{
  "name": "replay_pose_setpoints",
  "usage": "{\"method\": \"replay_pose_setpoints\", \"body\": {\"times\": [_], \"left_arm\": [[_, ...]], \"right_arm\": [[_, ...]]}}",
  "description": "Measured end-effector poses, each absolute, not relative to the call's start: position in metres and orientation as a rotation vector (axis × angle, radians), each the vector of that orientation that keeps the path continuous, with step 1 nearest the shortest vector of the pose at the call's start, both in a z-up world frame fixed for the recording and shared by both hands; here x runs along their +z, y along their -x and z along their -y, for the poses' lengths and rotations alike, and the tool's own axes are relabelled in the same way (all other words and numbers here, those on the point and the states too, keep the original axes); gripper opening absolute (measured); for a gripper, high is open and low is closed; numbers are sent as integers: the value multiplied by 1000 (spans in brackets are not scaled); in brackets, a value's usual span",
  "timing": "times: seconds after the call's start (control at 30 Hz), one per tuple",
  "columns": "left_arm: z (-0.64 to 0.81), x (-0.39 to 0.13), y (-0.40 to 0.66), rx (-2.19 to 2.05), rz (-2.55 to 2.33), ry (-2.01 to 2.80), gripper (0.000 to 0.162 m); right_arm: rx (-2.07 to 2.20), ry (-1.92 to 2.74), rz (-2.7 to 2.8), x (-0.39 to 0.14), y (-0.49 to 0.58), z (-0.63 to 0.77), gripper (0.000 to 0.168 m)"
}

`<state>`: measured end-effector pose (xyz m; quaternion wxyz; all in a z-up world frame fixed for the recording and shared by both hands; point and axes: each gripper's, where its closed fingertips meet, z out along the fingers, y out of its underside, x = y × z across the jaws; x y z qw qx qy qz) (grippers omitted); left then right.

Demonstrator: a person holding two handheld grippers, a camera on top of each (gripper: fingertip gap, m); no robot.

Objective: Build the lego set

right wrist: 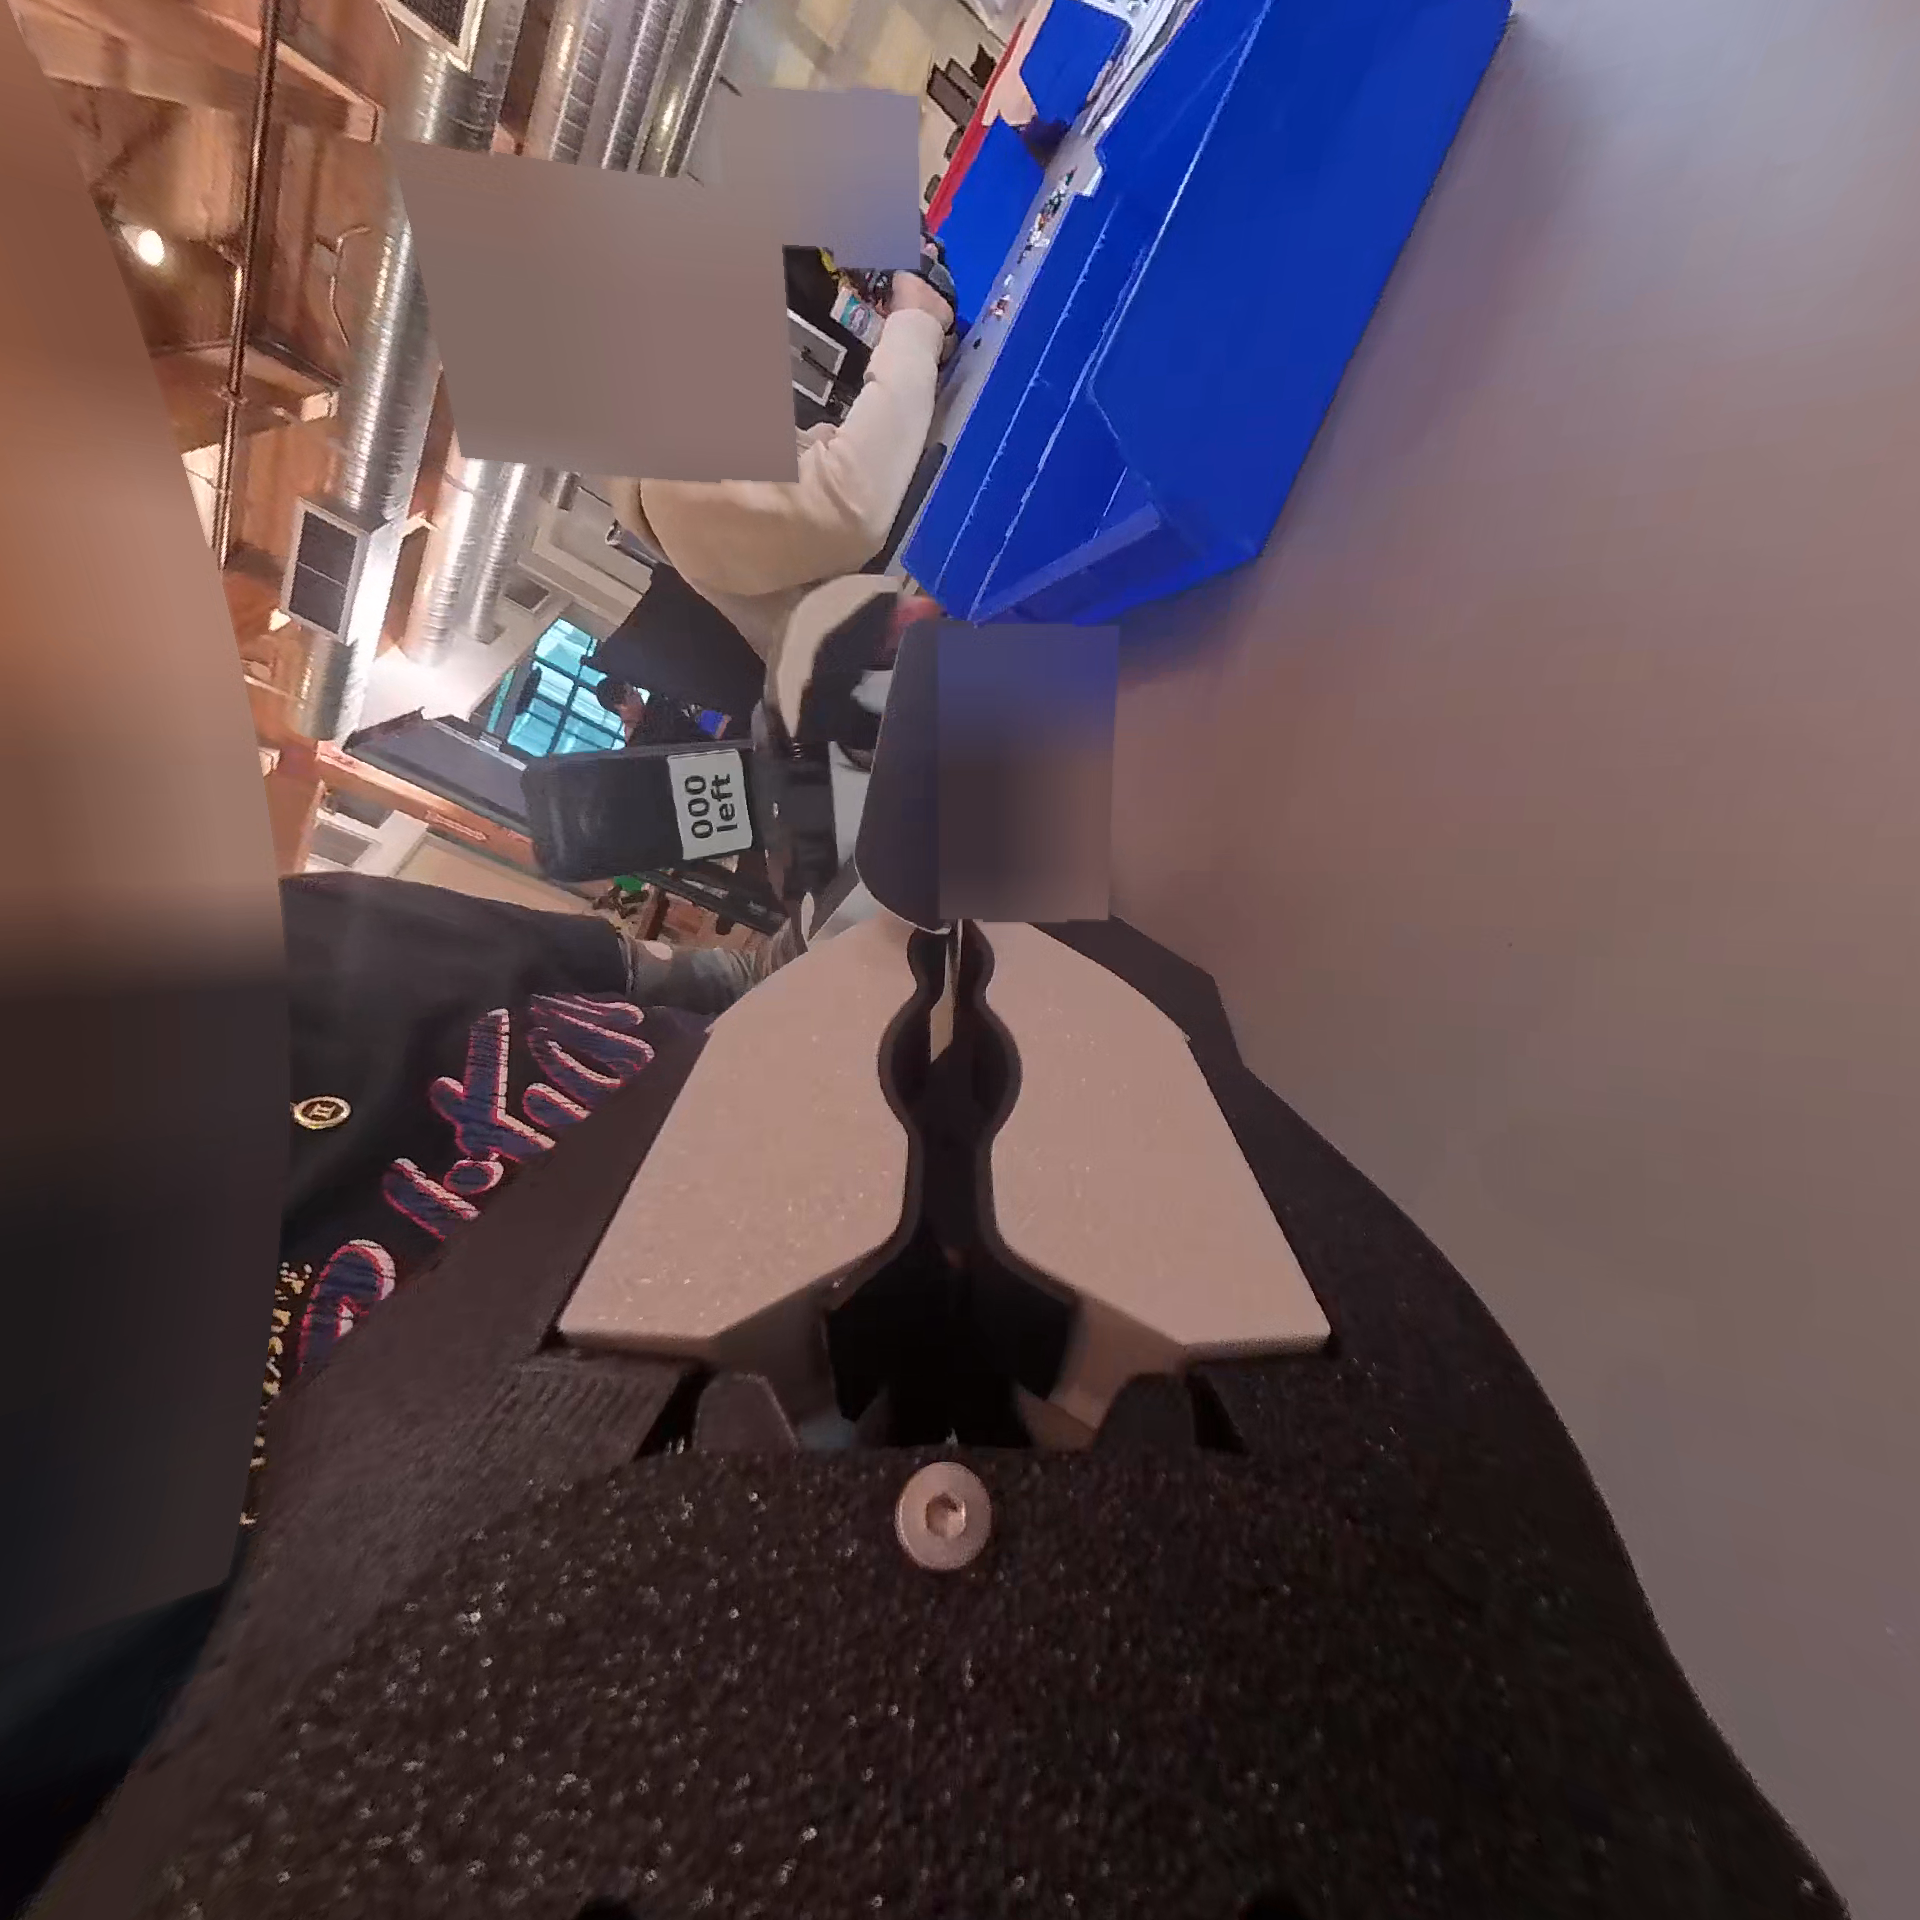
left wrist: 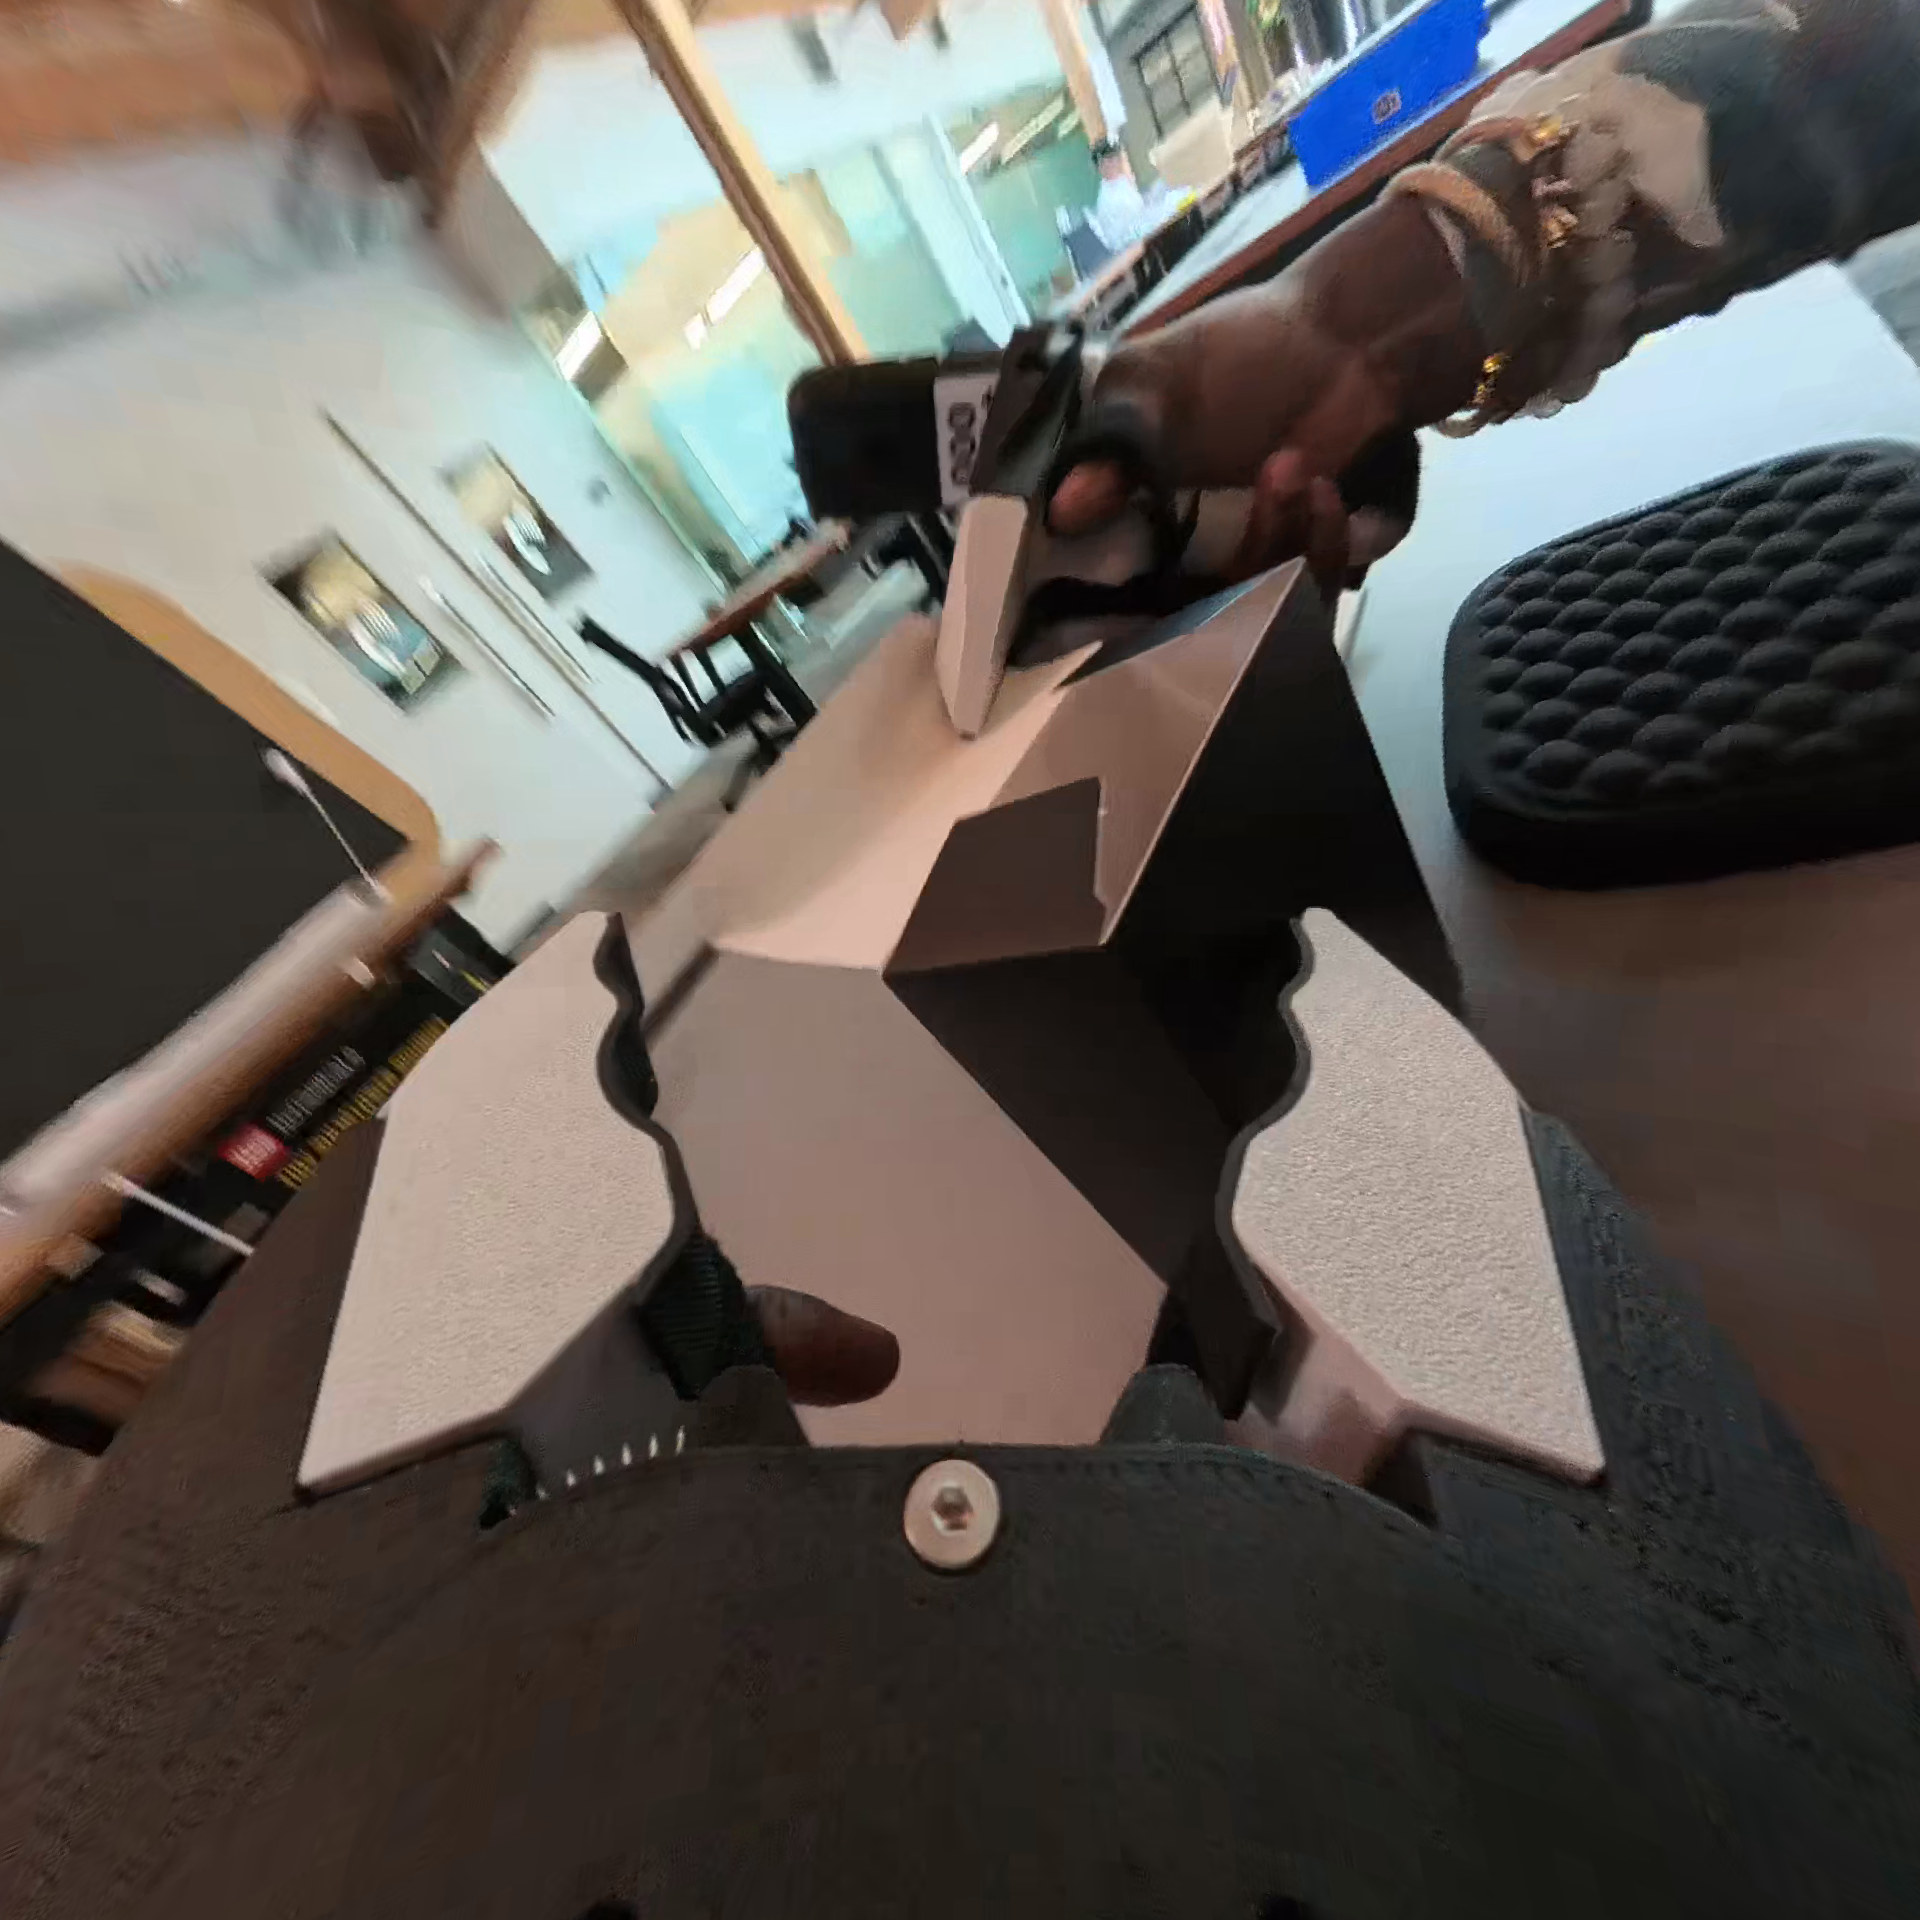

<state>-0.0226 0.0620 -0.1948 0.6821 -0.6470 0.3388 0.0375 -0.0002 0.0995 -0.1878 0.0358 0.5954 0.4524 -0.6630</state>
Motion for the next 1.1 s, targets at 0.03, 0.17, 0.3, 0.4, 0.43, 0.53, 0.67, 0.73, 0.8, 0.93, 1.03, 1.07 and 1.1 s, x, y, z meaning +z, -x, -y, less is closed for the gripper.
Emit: {"method": "replay_pose_setpoints", "body": {"times": [0.03, 0.17, 0.3, 0.4, 0.43, 0.53, 0.67, 0.73, 0.8, 0.93, 1.03, 1.07, 1.1], "left_arm": [[-59, -190, 19, 126, -798, 1391, 113], [-50, -196, -1, 33, -958, 1347, 93], [-50, -210, -7, -69, -1021, 1432, 78], [-53, -209, -6, -42, -1009, 1455, 89], [-55, -208, -3, -10, -992, 1454, 100], [-54, -211, -1, -17, -982, 1482, 101], [-48, -223, -5, -102, -1023, 1548, 81], [-45, -224, -7, -96, -1045, 1538, 75], [-45, -224, -8, -86, -1048, 1525, 74], [-43, -223, -8, -111, -1040, 1518, 77], [-42, -222, -11, -129, -1048, 1507, 81], [-44, -222, -10, -117, -1033, 1518, 77], [-47, -222, -7, -110, -1007, 1537, 76]], "right_arm": [[-2032, -1813, -1405, -188, 0, -97, 2], [-2027, -1749, -1471, -188, -1, -87, 3], [-2022, -1773, -1534, -190, -1, -88, 3], [-2015, -1748, -1517, -189, -3, -87, 2], [-2009, -1726, -1517, -188, -5, -84, 2], [-1978, -1718, -1559, -188, -7, -80, 3], [-1902, -1735, -1578, -198, -12, -78, 8], [-1912, -1761, -1585, -202, -11, -81, 21], [-1944, -1760, -1669, -201, -14, -84, 56], [-2123, -1879, -2188, -180, -23, -112, 101], [-2213, -1672, -2730, -156, -38, -97, 94], [-2200, -1546, -2829, -153, -43, -84, 104], [-2152, -1511, -2869, -154, -45, -77, 104]]}}
